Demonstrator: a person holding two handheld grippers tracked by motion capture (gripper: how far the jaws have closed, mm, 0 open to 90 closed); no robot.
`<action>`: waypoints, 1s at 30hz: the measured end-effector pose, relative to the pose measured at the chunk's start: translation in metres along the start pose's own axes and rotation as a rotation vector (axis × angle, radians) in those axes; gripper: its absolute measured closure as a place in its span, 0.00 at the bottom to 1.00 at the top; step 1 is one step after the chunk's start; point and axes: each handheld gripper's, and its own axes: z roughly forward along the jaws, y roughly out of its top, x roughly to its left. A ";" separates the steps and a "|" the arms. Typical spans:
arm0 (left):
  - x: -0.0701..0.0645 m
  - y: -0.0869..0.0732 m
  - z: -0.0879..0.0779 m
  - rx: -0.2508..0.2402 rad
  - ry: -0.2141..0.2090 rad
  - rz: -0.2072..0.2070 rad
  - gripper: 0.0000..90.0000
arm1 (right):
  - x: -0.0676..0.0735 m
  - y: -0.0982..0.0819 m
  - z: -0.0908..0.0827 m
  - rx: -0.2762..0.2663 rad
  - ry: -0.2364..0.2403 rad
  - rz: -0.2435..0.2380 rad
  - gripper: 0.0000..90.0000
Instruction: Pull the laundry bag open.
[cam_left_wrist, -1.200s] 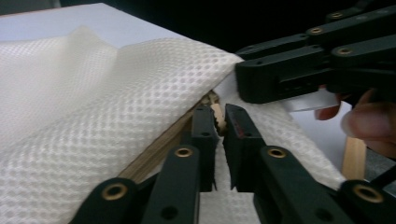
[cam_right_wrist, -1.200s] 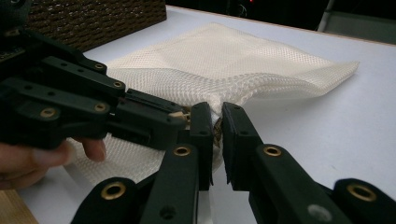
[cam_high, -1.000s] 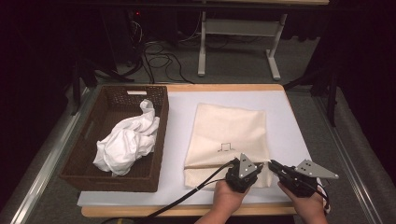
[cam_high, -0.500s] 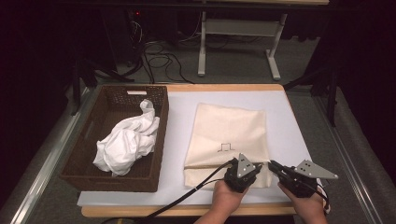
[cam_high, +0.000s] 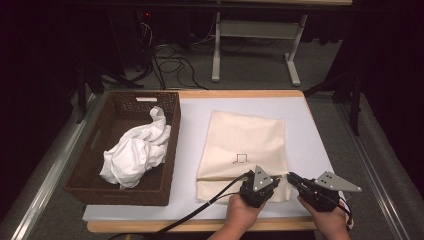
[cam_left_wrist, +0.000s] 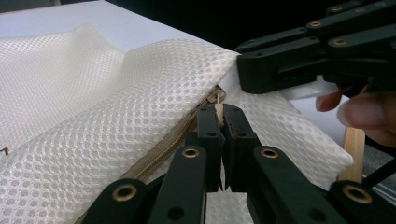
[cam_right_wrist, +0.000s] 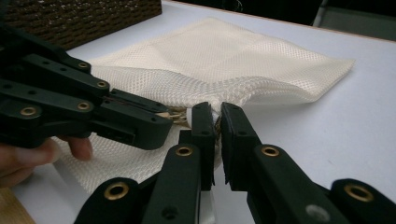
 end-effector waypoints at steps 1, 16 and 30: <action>0.000 0.000 0.000 0.002 0.002 0.004 0.97 | 0.000 0.000 0.000 0.005 -0.003 0.001 0.96; 0.006 -0.007 -0.011 0.008 0.021 -0.004 0.97 | -0.008 -0.002 -0.001 -0.002 -0.042 0.033 0.96; 0.010 -0.011 -0.015 0.007 0.034 -0.004 0.97 | -0.003 -0.001 0.000 -0.003 -0.030 0.019 0.96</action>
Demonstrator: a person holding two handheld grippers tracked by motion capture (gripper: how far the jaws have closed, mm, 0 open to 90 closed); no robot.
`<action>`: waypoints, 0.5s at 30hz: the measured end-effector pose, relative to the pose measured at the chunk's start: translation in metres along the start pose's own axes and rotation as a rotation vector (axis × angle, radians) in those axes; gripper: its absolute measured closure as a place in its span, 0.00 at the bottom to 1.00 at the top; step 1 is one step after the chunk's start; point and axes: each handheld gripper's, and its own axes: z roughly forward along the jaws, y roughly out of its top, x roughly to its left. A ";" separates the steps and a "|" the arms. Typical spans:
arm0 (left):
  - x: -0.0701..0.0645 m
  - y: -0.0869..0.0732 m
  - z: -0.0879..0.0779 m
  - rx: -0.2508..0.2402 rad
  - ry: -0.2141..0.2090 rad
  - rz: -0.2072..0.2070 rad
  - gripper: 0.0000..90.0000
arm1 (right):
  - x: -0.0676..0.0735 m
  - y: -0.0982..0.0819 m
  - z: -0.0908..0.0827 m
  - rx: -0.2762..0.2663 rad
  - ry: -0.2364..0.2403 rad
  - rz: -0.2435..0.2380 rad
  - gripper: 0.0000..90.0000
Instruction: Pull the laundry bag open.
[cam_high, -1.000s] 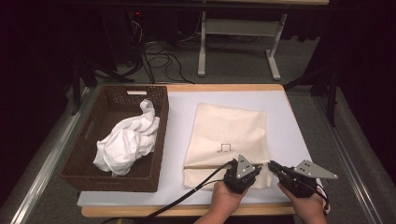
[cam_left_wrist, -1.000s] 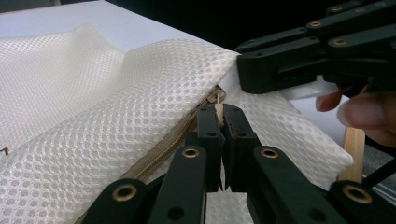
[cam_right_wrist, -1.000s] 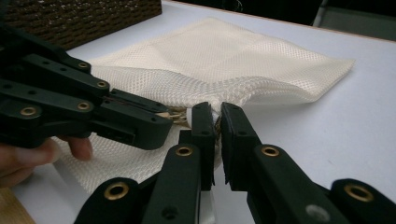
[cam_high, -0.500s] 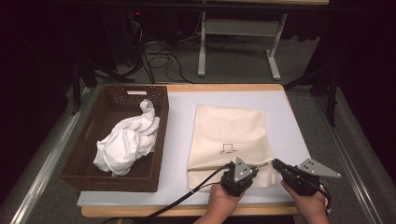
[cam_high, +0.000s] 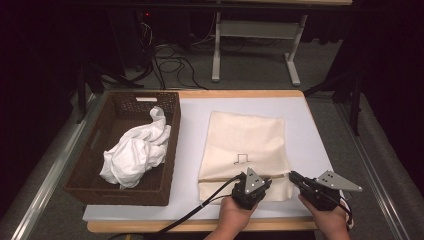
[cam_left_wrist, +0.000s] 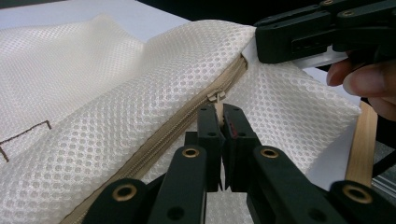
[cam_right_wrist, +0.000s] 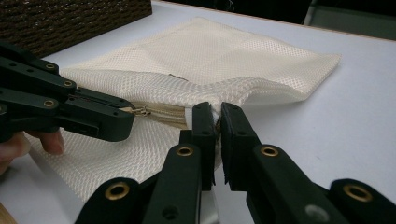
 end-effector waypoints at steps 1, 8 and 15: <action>0.000 0.000 0.000 0.002 0.001 -0.003 0.97 | 0.000 0.000 0.000 -0.002 -0.001 -0.003 0.96; 0.003 -0.002 -0.001 0.005 -0.003 -0.029 0.97 | 0.001 0.000 0.000 0.003 -0.008 0.000 0.96; 0.004 -0.003 -0.002 0.012 0.013 -0.033 0.97 | 0.001 0.000 0.001 0.001 0.005 0.006 0.96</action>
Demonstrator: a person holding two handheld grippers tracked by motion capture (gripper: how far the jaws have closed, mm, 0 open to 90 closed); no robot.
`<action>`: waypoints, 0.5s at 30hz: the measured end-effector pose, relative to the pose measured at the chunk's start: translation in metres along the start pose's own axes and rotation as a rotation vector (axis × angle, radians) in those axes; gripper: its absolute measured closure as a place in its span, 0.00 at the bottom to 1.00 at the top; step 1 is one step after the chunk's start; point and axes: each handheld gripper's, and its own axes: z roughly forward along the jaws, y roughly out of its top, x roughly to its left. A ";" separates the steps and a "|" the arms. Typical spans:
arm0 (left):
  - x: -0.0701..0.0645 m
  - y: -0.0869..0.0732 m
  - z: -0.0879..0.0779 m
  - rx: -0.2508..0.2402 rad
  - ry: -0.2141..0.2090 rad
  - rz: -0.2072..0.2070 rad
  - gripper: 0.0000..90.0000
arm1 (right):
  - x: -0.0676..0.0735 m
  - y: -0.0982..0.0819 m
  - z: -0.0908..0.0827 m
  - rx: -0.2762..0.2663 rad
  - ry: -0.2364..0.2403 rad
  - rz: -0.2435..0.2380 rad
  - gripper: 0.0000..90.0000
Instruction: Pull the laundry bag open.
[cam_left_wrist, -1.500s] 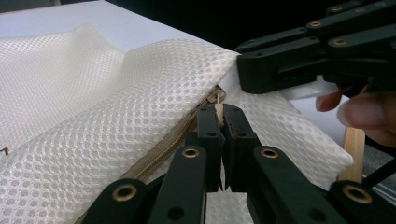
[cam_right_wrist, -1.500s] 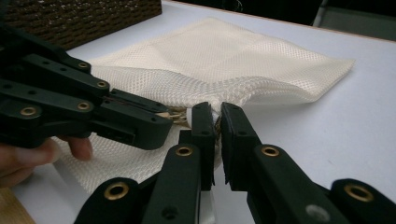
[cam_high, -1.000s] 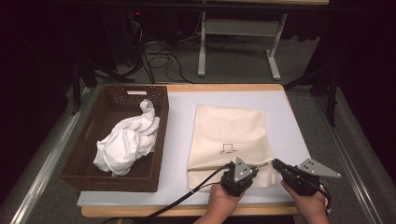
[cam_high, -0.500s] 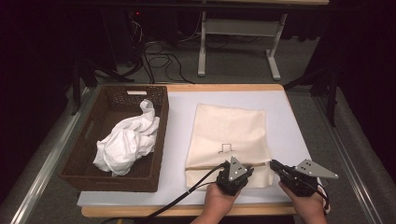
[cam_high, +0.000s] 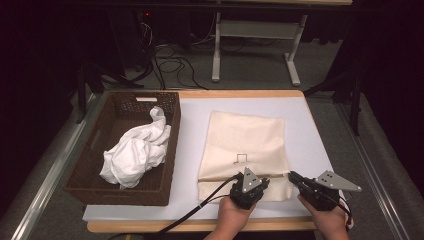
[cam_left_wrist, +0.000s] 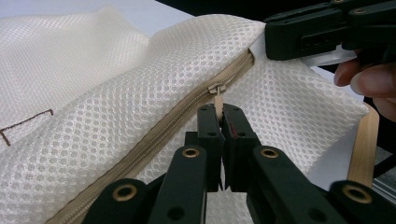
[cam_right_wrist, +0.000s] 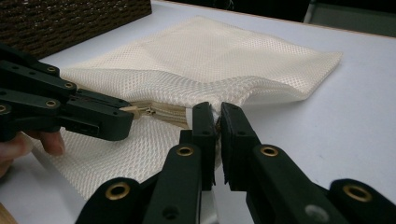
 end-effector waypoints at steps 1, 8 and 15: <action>0.000 0.000 0.000 0.000 0.000 0.000 0.97 | 0.001 0.000 0.000 -0.003 0.010 -0.009 0.96; 0.004 0.002 0.003 -0.030 0.004 -0.030 0.95 | 0.006 0.000 0.003 -0.001 0.061 -0.027 0.96; 0.004 0.003 0.006 -0.023 0.007 -0.019 0.94 | 0.007 0.000 0.003 0.001 0.073 -0.032 0.96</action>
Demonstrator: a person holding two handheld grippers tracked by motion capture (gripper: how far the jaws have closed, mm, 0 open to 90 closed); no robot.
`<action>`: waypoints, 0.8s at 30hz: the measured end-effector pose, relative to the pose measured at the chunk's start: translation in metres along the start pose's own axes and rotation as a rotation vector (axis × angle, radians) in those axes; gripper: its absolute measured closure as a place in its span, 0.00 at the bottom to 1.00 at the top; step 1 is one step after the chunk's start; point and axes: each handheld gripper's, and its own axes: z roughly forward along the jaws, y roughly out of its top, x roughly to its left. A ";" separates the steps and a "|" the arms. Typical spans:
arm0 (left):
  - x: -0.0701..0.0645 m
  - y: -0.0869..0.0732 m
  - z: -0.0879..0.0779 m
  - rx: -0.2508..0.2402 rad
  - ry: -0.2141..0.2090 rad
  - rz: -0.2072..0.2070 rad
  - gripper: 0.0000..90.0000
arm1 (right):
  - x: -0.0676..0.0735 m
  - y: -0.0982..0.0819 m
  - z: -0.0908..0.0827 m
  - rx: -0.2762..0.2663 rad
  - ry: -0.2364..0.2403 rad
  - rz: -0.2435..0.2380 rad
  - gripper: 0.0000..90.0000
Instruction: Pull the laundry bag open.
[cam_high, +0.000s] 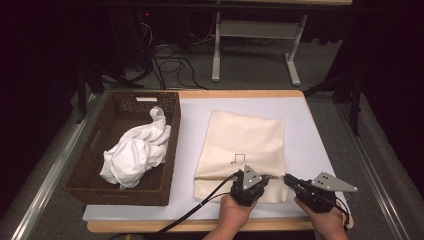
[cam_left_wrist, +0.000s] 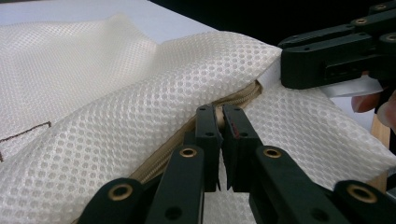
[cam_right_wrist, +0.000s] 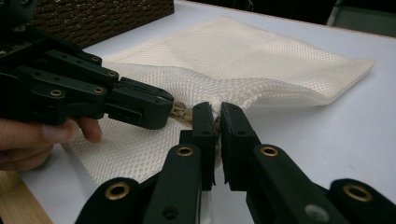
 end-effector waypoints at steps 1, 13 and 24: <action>0.000 0.000 0.001 0.002 0.000 0.001 0.94 | 0.000 0.000 0.000 0.000 0.000 0.000 0.96; 0.000 -0.001 -0.001 -0.003 0.047 0.008 0.97 | 0.002 0.001 0.000 0.011 -0.008 0.004 0.96; -0.005 -0.004 -0.003 -0.001 0.084 0.004 0.97 | 0.001 0.000 0.003 0.023 -0.012 0.023 0.97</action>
